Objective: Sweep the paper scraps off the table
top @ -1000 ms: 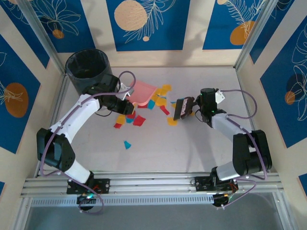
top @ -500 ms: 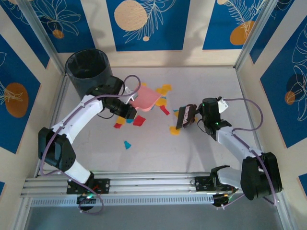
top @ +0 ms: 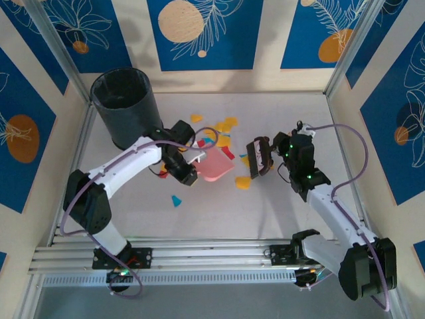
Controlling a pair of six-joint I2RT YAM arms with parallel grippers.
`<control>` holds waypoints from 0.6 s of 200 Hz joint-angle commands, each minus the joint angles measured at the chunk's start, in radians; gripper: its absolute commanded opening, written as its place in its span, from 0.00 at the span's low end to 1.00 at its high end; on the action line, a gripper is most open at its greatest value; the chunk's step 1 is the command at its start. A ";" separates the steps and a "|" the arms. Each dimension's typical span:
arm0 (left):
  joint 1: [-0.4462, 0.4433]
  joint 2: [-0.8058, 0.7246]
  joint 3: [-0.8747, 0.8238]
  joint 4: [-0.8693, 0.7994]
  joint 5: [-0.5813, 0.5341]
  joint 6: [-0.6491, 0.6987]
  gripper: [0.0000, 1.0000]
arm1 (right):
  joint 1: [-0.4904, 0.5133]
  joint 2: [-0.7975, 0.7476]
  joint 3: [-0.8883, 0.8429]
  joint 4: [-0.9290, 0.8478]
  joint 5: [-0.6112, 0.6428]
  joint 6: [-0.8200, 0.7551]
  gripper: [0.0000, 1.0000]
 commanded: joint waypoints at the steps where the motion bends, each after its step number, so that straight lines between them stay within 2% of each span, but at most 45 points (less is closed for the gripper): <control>1: -0.062 0.038 -0.008 -0.084 -0.036 0.056 0.00 | 0.010 -0.029 0.042 0.011 0.028 -0.199 0.00; 51: -0.129 0.059 -0.033 -0.120 -0.037 0.074 0.00 | 0.005 -0.023 0.027 0.105 0.102 -0.488 0.00; 94: -0.169 0.049 -0.066 -0.138 -0.035 0.080 0.00 | -0.017 0.041 0.016 0.218 0.156 -0.603 0.00; 120: -0.174 0.062 -0.079 -0.146 -0.052 0.077 0.00 | -0.038 0.111 0.028 0.264 0.132 -0.648 0.00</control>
